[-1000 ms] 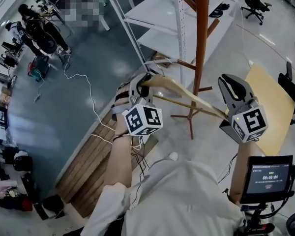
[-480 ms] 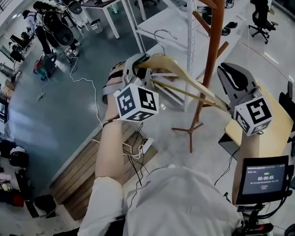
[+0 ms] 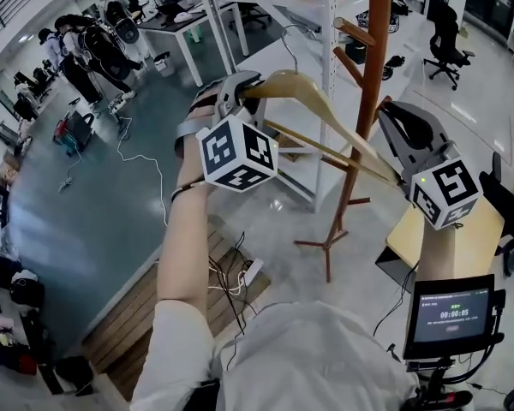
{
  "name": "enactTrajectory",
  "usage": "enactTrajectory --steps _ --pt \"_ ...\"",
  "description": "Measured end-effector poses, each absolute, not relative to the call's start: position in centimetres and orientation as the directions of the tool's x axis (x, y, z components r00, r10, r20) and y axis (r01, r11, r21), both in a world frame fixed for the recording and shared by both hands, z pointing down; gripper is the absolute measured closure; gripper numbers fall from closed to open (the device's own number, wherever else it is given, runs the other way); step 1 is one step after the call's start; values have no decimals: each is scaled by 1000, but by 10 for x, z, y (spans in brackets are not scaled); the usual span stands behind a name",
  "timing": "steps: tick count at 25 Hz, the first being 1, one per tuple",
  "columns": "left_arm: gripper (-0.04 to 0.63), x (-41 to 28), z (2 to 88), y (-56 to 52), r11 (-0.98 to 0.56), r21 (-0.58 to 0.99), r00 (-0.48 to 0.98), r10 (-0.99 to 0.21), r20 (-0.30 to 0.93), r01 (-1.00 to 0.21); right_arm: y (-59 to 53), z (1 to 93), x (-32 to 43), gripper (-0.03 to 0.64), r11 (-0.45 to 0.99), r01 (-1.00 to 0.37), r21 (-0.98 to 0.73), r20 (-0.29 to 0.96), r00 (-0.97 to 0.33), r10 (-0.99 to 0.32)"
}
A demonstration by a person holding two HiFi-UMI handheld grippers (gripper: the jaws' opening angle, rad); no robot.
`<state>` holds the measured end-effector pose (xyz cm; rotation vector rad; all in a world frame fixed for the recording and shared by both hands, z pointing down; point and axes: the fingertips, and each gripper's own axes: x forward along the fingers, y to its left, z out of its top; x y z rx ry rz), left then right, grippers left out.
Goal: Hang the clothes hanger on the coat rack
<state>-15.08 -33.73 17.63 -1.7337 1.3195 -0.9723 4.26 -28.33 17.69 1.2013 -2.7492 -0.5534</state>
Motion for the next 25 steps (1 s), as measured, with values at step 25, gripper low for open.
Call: enactTrajectory --steps 25 --pt "545 -100 175 -397 -320 -893 317 -923 218 -318 -310 184 71 568 543 -769 337 -23 -583 -812"
